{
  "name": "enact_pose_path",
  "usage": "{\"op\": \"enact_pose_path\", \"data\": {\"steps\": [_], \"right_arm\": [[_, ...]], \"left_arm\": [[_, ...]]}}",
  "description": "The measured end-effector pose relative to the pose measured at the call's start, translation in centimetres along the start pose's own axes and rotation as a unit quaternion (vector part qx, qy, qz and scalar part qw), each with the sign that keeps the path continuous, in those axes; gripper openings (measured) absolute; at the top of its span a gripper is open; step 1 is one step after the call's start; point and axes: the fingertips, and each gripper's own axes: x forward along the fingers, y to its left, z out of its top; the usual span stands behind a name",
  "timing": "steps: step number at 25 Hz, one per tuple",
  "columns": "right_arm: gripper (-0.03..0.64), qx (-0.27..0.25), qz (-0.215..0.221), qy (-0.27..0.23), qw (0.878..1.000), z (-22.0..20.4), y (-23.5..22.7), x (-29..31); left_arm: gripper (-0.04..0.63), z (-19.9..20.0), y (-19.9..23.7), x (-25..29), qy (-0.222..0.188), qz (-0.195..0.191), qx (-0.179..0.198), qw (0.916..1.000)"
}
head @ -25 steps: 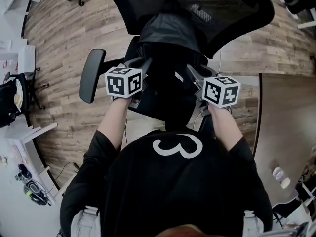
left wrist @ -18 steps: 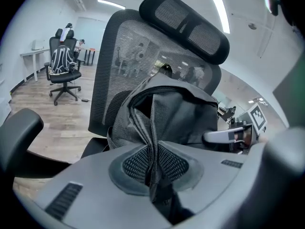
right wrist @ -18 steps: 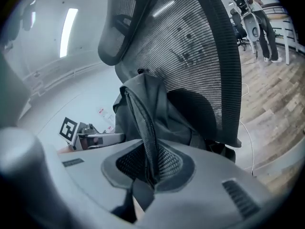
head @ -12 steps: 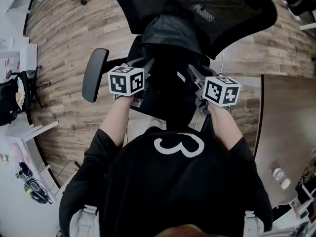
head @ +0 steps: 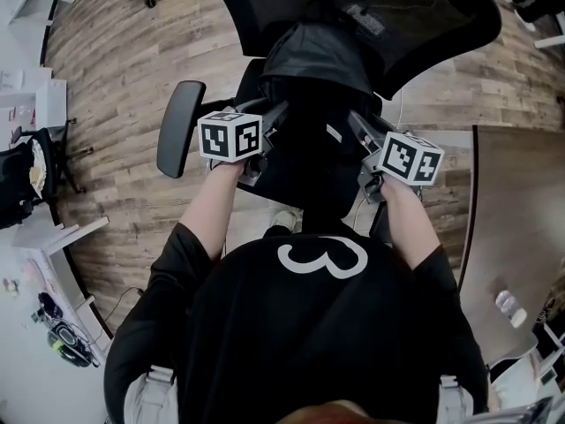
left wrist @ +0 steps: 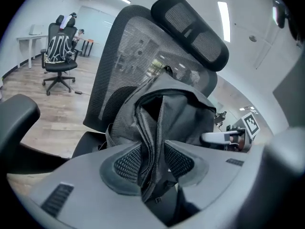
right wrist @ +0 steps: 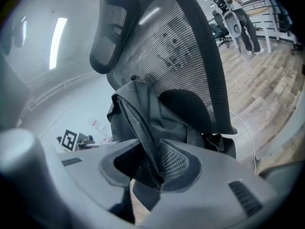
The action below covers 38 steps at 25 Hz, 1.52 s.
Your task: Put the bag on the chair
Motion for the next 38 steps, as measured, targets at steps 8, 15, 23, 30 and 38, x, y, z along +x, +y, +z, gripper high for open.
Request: {"op": "enact_pose_path", "data": {"steps": [8,15,23,30,38], "right_arm": [[0.172,0.012,-0.040,-0.052,0.998,-1.2,0.5,-3.2],[0.172,-0.029,-0.003,-0.118,0.993,-2.2,6.5,-7.6],[0.119,-0.129,0.015,-0.163,0.978,-5.1,16.0,-12.6],[0.077,-0.146,0.022,-0.183,0.972,-9.6,21.9,-16.6],[0.038,-0.151,0.056,-0.184,0.970,-14.5,26.9,-18.4]], "left_arm": [[0.235,-1.1,2.5,-4.3,-0.030,0.029,-0.016,0.9990],[0.235,-3.1,0.0,-9.4,-0.035,-0.014,-0.003,0.9993],[0.198,-4.4,-7.4,-18.2,-0.067,-0.105,0.054,0.9907],[0.171,-7.2,-11.9,-25.1,-0.074,-0.158,0.111,0.9784],[0.056,-11.4,-15.9,-30.2,-0.089,-0.196,0.132,0.9677]]}}
